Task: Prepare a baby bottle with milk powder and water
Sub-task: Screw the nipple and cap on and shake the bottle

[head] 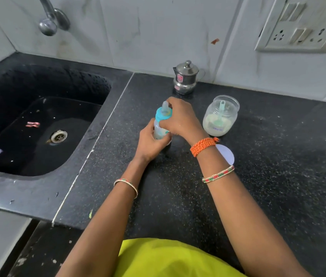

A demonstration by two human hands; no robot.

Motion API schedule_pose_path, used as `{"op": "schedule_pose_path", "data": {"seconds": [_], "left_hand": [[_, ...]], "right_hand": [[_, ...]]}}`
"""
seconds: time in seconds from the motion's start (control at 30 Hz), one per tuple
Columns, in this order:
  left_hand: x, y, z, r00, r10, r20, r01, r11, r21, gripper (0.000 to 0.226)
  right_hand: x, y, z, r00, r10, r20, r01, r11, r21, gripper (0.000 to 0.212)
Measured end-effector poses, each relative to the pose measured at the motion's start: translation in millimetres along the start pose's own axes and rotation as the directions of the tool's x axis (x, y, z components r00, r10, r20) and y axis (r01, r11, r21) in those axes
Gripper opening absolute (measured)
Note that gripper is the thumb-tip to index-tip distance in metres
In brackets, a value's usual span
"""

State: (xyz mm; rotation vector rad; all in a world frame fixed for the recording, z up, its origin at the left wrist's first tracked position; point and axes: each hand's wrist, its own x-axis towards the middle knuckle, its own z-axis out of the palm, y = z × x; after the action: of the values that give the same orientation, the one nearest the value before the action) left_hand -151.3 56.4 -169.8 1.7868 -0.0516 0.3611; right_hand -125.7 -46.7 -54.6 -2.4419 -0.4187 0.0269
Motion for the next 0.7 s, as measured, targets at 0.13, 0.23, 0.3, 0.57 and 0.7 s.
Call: {"op": "schedule_pose_path", "data": {"seconds": [0.13,0.23,0.3,0.57,0.7], "left_hand": [[0,-1,1,1.0,-0.02,-0.006,0.02,1.0,-0.002,0.036],[0,0,2,1.0,-0.019,-0.008,0.019,1.0,0.008,0.037],[0,1,2,1.0,-0.013,-0.018,0.013,1.0,0.012,0.035],[-1,2,2,0.999,-0.006,-0.039,0.007,1.0,0.022,0.037],[-1,4,2,0.999,-0.015,-0.043,0.015,1.0,0.008,0.041]], "right_hand": [[7,-10,-9,0.982,-0.041,0.183,0.069,0.987,-0.145,0.05],[15,-16,-15,0.972,-0.035,0.233,0.098,0.959,-0.266,0.041],[19,-19,-16,0.975,-0.042,0.217,0.12,0.925,-0.361,0.044],[22,-14,-31,0.996,-0.011,0.088,0.049,0.893,-0.447,0.073],[18,6,-34,0.993,-0.076,0.087,0.08,0.996,-0.044,0.033]]}}
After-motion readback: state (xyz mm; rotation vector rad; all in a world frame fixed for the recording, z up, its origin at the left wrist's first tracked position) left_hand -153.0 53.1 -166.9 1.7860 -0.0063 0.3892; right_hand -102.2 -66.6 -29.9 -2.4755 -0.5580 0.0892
